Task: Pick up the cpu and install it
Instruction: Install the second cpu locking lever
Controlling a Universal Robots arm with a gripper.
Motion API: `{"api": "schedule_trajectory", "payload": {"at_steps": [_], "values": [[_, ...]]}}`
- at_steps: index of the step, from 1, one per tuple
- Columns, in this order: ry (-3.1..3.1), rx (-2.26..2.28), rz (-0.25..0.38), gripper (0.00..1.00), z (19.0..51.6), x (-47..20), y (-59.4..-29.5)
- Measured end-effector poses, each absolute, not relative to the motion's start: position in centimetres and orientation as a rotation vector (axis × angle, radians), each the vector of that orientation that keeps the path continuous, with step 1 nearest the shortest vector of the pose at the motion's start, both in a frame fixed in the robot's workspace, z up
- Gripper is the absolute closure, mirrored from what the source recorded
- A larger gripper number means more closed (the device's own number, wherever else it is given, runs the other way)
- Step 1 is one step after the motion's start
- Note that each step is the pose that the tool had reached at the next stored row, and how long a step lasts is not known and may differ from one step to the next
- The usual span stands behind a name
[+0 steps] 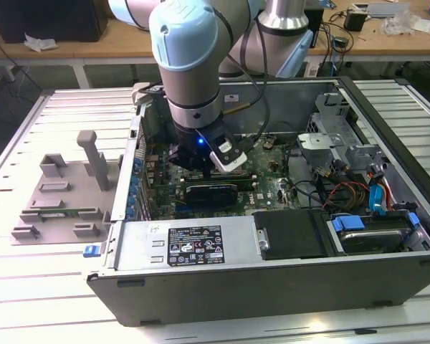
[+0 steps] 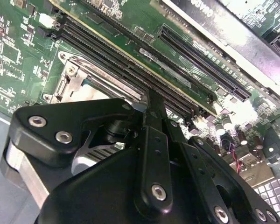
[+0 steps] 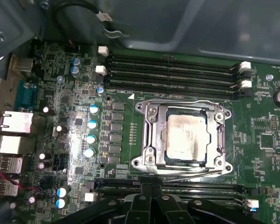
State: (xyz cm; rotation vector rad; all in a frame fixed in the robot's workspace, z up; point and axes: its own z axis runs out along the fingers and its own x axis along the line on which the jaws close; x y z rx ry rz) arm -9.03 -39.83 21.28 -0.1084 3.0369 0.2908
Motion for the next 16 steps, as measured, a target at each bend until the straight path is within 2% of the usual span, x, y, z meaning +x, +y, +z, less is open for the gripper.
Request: {"api": "schedule_trajectory", "payload": {"at_steps": [16], "values": [[3.017, -0.079, 0.403, 0.89, 20.2, -9.5, -40.0]]}}
